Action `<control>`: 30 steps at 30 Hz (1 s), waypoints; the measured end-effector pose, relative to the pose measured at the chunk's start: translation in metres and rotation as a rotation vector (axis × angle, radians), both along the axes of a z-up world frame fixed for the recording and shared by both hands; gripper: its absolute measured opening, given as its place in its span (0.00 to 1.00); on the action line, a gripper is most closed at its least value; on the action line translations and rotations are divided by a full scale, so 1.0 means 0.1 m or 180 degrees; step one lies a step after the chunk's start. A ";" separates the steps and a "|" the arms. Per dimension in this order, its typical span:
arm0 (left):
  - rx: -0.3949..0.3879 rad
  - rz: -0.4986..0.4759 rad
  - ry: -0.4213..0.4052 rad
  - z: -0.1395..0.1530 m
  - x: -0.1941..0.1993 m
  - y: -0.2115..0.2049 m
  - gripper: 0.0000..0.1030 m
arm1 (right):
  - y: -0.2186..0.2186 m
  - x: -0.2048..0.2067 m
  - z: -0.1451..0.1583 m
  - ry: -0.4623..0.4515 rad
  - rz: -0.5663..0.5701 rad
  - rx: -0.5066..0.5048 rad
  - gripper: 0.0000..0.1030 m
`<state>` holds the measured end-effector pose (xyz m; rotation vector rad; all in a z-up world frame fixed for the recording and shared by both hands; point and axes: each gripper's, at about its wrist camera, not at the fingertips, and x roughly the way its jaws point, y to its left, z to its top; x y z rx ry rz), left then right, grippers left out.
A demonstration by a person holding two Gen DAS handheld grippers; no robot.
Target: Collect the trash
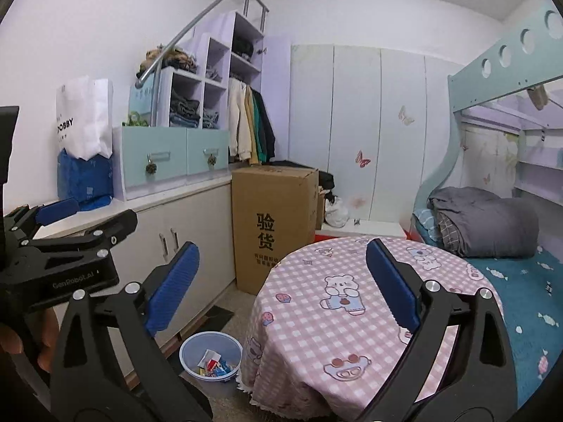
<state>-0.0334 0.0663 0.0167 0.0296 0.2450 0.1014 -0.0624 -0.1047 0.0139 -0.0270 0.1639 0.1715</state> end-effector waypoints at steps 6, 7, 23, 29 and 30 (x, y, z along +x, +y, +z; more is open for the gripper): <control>0.0003 -0.0063 -0.0097 0.03 -0.21 -0.09 0.95 | -0.07 -0.20 -0.03 -0.0115 -0.0077 -0.0021 0.92; 0.0025 -0.0060 -0.0098 0.04 -0.22 -0.11 0.95 | -0.08 -0.21 -0.03 -0.0108 -0.0074 -0.0014 0.92; 0.0038 -0.0053 -0.0121 0.03 -0.34 -0.21 0.95 | -0.15 -0.27 -0.05 -0.0108 -0.0099 0.0030 0.93; 0.0053 -0.0064 -0.0085 0.02 -0.29 -0.23 0.95 | -0.14 -0.24 -0.09 -0.0073 -0.0108 0.0051 0.93; 0.0055 -0.0067 -0.0080 0.01 -0.28 -0.23 0.95 | -0.13 -0.23 -0.09 -0.0070 -0.0110 0.0055 0.93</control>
